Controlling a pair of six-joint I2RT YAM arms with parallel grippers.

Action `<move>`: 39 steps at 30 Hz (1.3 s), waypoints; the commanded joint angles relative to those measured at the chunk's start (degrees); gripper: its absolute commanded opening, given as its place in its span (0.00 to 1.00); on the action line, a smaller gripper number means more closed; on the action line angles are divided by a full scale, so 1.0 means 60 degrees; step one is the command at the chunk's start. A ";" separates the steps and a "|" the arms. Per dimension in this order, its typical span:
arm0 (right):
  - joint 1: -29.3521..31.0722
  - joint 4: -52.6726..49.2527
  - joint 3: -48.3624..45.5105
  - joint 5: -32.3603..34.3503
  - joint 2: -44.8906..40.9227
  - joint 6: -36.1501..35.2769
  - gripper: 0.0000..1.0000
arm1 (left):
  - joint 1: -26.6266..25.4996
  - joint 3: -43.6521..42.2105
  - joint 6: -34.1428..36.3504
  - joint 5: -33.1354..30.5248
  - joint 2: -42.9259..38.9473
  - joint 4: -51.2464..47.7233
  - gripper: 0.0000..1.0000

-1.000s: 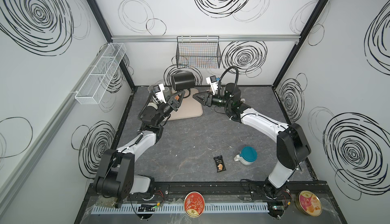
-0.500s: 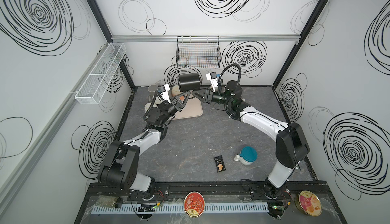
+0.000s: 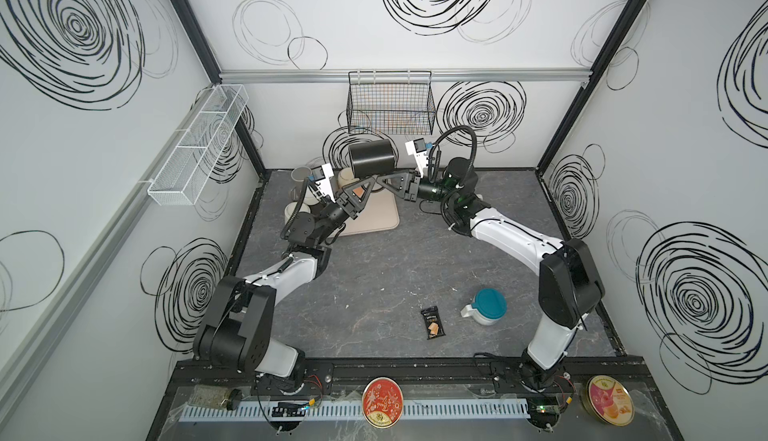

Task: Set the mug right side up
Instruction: 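Grasp the black mug's handle with the right gripper and release the left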

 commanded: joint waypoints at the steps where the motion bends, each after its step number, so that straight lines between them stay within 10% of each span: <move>1: 0.0107 0.0813 0.0159 -0.0247 -0.0116 -0.0144 0.00 | -0.0148 0.0352 -0.0088 0.0625 -0.0246 0.1133 0.06; 25: -0.0248 -0.3112 0.0767 -0.0256 -0.1141 -0.3994 0.00 | 0.0137 -0.0097 0.2244 0.0801 -0.1596 -0.2232 0.38; 39: -0.0579 -0.8637 0.2445 0.1187 -0.1355 -0.8874 0.00 | 0.0389 0.0327 0.4832 0.0539 -0.2646 -0.6086 0.41</move>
